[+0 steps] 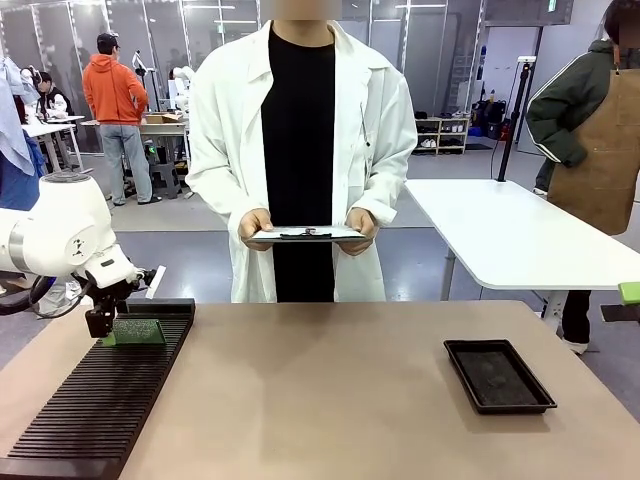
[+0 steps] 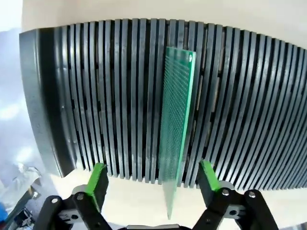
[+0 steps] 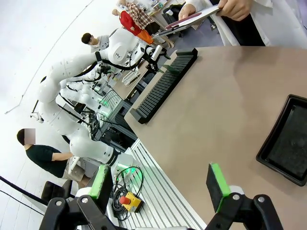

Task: Inspect the PCB.
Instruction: Pick up the Blank PCB and present it to the human.

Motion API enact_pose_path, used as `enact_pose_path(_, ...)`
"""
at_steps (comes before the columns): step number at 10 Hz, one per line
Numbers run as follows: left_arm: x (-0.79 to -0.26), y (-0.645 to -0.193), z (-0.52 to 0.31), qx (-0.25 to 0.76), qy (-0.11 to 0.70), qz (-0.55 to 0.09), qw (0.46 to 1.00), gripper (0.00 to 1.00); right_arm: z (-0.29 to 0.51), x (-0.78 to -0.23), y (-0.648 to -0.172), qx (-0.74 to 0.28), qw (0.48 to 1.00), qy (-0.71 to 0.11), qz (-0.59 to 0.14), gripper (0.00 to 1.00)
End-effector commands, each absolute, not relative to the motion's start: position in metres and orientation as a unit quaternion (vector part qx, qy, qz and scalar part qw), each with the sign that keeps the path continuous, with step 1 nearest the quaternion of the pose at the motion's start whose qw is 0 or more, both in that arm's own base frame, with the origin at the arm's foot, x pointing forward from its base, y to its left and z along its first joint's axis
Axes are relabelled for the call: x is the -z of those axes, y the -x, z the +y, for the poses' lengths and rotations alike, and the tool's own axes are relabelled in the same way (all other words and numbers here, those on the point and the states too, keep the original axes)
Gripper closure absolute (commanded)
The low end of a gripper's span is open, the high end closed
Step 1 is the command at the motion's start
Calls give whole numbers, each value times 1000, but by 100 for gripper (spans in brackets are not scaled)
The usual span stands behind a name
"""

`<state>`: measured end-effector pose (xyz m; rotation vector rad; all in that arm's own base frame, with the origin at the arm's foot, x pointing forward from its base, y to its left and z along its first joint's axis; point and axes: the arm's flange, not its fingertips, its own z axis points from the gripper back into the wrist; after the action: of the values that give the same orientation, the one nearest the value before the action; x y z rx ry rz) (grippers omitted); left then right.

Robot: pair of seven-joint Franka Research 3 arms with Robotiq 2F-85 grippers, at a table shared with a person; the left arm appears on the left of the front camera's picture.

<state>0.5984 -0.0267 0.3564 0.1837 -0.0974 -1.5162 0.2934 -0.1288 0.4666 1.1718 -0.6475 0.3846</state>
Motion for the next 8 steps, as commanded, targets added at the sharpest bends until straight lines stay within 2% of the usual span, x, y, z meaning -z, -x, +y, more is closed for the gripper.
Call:
enact_pose_path(1,-358,-606,-26,684,-61,-33,726,60,-129,-467,-295,-184,761,-542,-306,0)
enact_pose_path(2,-358,-606,-26,685,-61,-29,725,94,-129,-467,-295,-184,761,-542,-306,0)
enact_pose_path(3,-359,-605,-25,687,-54,-29,724,100,-129,-467,-295,-184,761,-542,-306,0)
enact_pose_path(6,-360,-606,-21,675,-38,-20,736,98,-129,-467,-295,-184,761,-542,-306,0)
enact_pose_path(8,-360,-605,-23,674,-37,-12,738,100,-129,-467,-295,-184,761,-542,-306,0)
